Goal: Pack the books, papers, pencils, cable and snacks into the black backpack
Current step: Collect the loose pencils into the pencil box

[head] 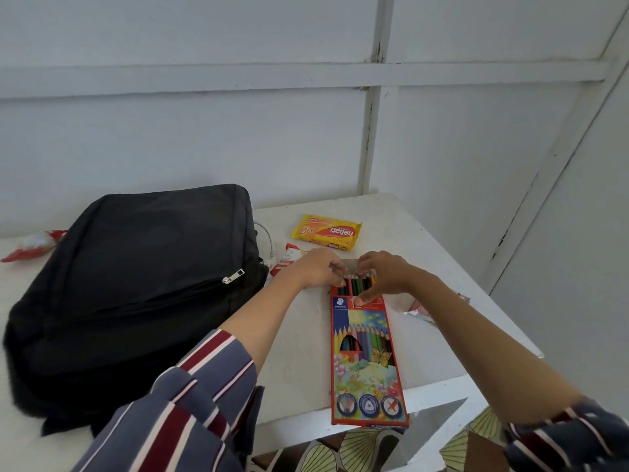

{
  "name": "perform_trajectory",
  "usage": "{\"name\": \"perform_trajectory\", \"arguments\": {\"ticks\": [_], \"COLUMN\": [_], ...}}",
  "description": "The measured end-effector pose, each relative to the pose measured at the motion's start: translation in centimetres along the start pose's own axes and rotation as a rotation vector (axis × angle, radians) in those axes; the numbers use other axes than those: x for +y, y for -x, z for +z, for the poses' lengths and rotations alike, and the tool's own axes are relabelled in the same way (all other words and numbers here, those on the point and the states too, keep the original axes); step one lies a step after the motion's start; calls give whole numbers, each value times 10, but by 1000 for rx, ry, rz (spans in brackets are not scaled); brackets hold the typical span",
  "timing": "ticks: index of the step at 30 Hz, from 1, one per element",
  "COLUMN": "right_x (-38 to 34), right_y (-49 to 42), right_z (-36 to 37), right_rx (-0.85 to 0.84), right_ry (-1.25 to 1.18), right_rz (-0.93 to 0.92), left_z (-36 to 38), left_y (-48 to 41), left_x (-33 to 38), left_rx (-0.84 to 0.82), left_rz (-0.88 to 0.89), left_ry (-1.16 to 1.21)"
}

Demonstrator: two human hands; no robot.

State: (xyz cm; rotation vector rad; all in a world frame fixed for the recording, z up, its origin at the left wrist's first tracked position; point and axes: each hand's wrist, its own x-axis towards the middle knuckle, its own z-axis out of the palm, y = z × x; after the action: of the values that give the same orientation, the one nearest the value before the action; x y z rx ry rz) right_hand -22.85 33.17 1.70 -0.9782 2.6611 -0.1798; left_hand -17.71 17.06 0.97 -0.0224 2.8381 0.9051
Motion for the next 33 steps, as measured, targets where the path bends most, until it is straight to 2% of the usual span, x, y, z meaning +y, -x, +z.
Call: {"name": "perform_trajectory", "arguments": {"ticks": [3, 8, 14, 21, 33], "right_x": [-4, -37, -126, -254, -481], "right_y": [0, -15, -28, -45, -75], "right_z": [-12, -40, -56, -38, 31], "right_rx": [-57, 129, 266, 225, 97], "right_ry": [-101, -83, -93, -115, -125], "right_rz": [25, -56, -296, -472, -637], "left_z": [-12, -50, -103, -156, -209], "left_y": [7, 32, 90, 187, 376], "left_x": [3, -4, -41, -110, -281], "left_rx": [67, 239, 425, 561, 622], "left_rz": [24, 4, -94, -207, -543], "left_ry": [-21, -112, -184, -255, -186]}}
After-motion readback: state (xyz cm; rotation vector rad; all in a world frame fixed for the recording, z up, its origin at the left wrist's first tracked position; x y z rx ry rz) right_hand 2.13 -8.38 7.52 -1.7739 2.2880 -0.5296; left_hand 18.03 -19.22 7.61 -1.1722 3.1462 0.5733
